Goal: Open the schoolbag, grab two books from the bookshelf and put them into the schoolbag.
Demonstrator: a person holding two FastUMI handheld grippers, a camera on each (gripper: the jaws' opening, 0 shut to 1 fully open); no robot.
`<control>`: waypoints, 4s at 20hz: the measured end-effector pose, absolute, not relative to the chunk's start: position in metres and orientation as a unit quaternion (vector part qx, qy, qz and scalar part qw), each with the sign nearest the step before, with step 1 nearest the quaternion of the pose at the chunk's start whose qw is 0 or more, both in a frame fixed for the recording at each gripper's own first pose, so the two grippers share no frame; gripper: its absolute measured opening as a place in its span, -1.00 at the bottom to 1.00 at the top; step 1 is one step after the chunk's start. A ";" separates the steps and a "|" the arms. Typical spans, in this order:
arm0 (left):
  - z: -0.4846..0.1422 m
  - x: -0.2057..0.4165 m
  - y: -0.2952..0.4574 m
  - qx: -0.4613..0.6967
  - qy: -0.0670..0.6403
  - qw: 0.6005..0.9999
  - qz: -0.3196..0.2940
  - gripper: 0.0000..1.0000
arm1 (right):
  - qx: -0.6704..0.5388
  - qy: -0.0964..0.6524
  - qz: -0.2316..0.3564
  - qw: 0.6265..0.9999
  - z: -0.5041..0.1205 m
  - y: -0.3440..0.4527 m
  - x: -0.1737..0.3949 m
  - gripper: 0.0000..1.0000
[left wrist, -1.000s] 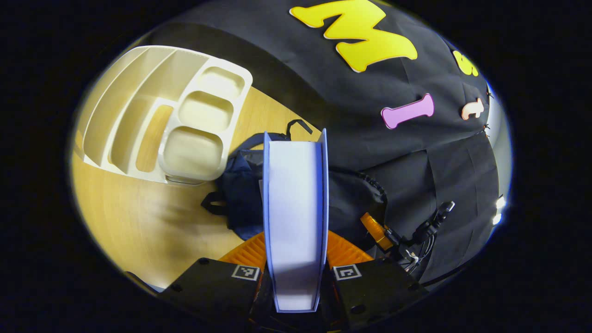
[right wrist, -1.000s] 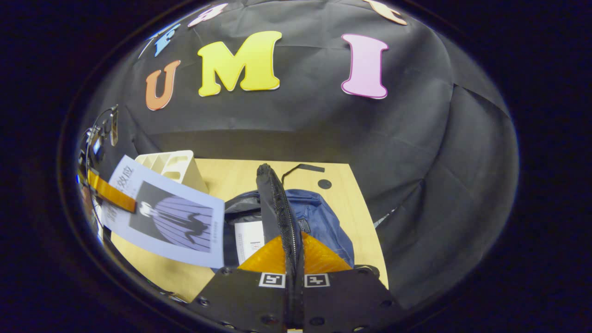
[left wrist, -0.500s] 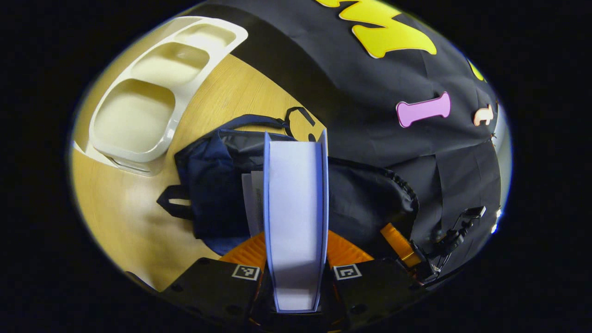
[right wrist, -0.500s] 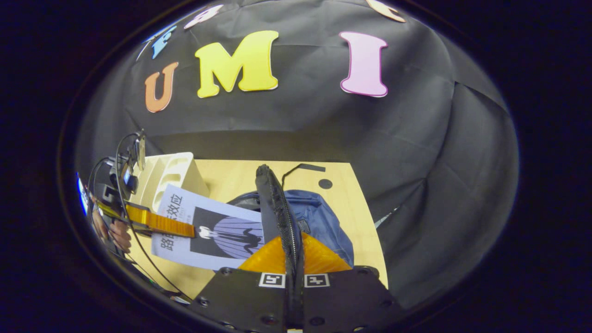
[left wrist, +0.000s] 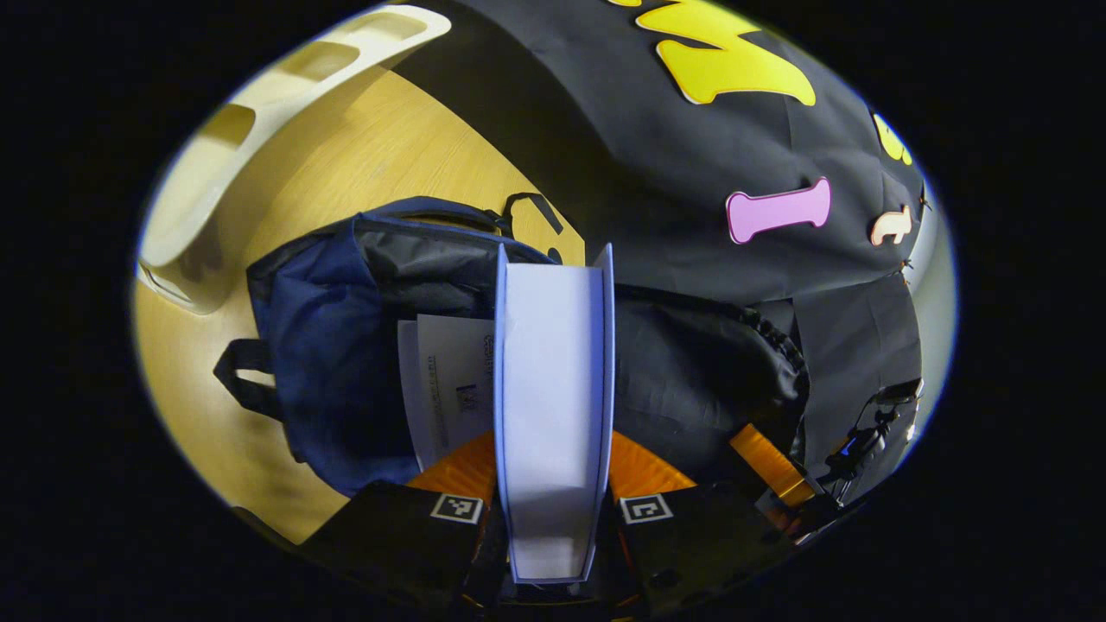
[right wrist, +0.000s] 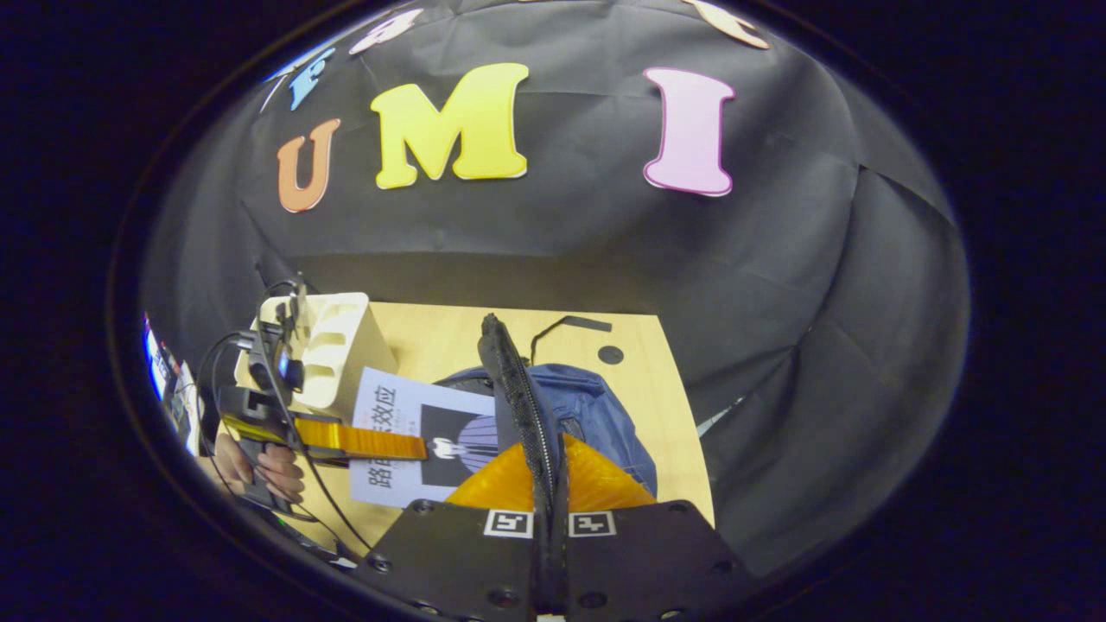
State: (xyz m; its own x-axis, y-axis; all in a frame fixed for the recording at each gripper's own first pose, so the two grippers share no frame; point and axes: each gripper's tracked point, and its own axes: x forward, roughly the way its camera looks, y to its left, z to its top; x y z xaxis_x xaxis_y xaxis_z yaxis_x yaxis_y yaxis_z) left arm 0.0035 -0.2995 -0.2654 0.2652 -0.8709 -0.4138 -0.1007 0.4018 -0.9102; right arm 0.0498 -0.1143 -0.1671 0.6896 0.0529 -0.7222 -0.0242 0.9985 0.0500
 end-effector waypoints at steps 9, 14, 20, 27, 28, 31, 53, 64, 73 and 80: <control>-0.290 0.005 -0.354 -0.512 0.531 0.598 -0.314 -0.09 | 0.011 0.390 0.023 0.921 -0.164 -0.103 0.053 -0.99; -0.309 0.009 -0.373 -0.521 0.527 0.590 -0.320 -0.12 | 0.006 0.390 0.023 0.921 -0.166 -0.093 0.052 -0.99; -0.332 0.001 -0.374 -0.516 0.562 0.571 -0.303 0.16 | 0.004 0.397 0.023 0.917 -0.172 -0.086 0.050 -0.99; -0.347 -0.028 -0.343 -0.378 0.671 0.589 -0.246 0.73 | -0.009 0.397 0.032 0.917 -0.180 -0.075 0.049 -0.99; -0.346 -0.031 -0.331 -0.346 0.682 0.601 -0.233 0.58 | -0.008 0.396 0.033 0.918 -0.181 -0.073 0.049 -0.99; -0.332 -0.040 -0.291 -0.268 0.696 0.632 -0.212 0.58 | -0.002 0.396 0.038 0.918 -0.183 -0.070 0.047 -0.99; -0.171 -0.018 -0.030 -0.049 0.473 0.874 -0.098 0.58 | 0.024 0.431 0.139 0.891 -0.280 0.081 0.021 -0.97; -0.134 -0.018 0.041 -0.052 0.412 0.908 -0.053 0.58 | 0.055 0.471 0.151 0.868 -0.338 0.136 0.017 -0.12; -0.065 0.026 0.058 0.000 0.276 0.961 -0.031 0.57 | 0.069 0.283 0.143 0.946 -0.164 0.135 0.067 0.94; 0.013 0.056 0.052 -0.034 0.159 0.986 -0.028 0.94 | 0.055 0.054 0.042 0.996 0.025 0.071 0.089 0.86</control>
